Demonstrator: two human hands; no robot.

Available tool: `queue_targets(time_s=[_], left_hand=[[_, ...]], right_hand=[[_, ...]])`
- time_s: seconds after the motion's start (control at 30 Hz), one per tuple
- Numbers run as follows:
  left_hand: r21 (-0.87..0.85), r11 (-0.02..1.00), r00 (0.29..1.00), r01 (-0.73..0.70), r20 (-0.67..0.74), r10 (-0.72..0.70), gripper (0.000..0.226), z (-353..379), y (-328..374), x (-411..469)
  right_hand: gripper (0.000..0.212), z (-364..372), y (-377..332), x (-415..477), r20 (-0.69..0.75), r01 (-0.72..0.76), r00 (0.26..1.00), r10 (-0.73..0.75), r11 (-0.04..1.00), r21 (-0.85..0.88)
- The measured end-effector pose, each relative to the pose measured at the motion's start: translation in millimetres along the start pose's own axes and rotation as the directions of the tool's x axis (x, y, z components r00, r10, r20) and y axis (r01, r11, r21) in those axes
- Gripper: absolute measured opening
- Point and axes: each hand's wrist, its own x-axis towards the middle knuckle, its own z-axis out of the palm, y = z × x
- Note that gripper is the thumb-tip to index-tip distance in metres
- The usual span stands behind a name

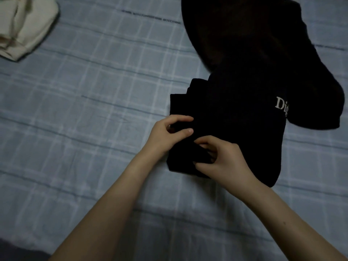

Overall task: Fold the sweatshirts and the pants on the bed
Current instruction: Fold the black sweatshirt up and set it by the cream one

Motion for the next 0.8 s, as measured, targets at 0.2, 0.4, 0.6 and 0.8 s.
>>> queue_targets(time_s=[0.2, 0.4, 0.6, 0.8], left_hand=[[0.003, 1.000, 0.997, 0.027, -0.068, -0.027, 0.034, 1, -5, -8], [-0.069, 0.997, 0.977, 0.039, -0.206, -0.053, 0.028, 3, -3, -9], [-0.024, 0.988, 0.963, 0.155, -0.220, -0.157, 0.027, -6, 4, -22], [0.695, 0.712, 0.915, 0.104, -0.348, 0.206, 0.045, -14, 29, -35]], right_hand=[[0.045, 4, -7, -2, 0.019, 0.000, 1.000, 0.000, 1.000, -0.004], [0.037, -29, -29, -15, -0.159, 0.272, 0.950, -0.270, 0.962, -0.007], [0.056, -91, 9, 26, -0.417, -0.114, 0.907, -0.062, 0.916, -0.384], [0.070, -55, 24, 56, -0.159, -0.062, 0.986, -0.050, 0.774, -0.630]])
